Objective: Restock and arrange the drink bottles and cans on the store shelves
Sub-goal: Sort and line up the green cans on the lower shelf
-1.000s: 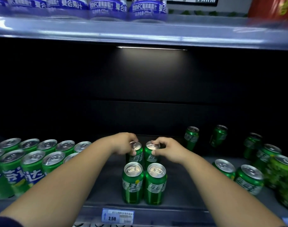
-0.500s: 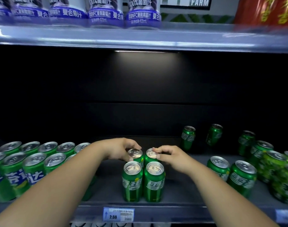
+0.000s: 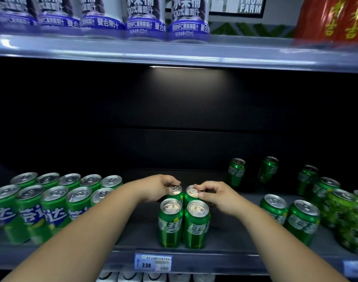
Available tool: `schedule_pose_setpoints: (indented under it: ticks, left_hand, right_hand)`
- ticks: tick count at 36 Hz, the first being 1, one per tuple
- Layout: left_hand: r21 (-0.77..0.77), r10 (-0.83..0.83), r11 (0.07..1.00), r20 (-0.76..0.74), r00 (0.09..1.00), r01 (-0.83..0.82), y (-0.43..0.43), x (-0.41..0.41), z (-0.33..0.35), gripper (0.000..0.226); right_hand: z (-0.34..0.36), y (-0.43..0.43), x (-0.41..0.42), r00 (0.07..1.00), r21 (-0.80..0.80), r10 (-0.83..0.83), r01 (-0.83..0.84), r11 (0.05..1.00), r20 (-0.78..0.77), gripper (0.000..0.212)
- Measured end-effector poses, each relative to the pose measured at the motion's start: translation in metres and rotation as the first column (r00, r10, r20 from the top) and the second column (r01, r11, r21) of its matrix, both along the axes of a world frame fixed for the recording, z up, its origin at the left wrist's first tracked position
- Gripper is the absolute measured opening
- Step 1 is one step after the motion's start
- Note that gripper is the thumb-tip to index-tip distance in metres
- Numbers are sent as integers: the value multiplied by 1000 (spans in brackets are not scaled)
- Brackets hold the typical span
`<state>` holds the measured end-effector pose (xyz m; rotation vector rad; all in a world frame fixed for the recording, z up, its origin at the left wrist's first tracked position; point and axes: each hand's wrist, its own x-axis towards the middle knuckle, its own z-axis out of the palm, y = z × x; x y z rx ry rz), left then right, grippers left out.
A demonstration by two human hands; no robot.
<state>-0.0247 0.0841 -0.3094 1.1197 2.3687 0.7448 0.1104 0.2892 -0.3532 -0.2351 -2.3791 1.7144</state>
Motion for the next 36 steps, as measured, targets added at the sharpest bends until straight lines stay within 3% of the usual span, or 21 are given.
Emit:
schedule_pose_setpoints:
  ticks: [9, 21, 30, 36]
  left_hand:
    - [26, 66, 997, 51, 997, -68, 0, -2, -7, 36]
    - [101, 82, 991, 41, 996, -86, -1, 12, -11, 36]
    - [158, 91, 986, -247, 965, -52, 2, 30, 3, 43]
    - [135, -17, 988, -378, 926, 73, 28, 70, 18, 39]
  right_hand:
    - [-2, -11, 0, 998, 44, -54, 56, 998, -40, 19]
    - [0, -13, 7, 997, 147, -78, 74, 986, 19, 19]
    - [19, -13, 33, 984, 384, -179, 170, 907, -12, 39]
    - [49, 3, 72, 989, 623, -146, 131, 772, -27, 44]
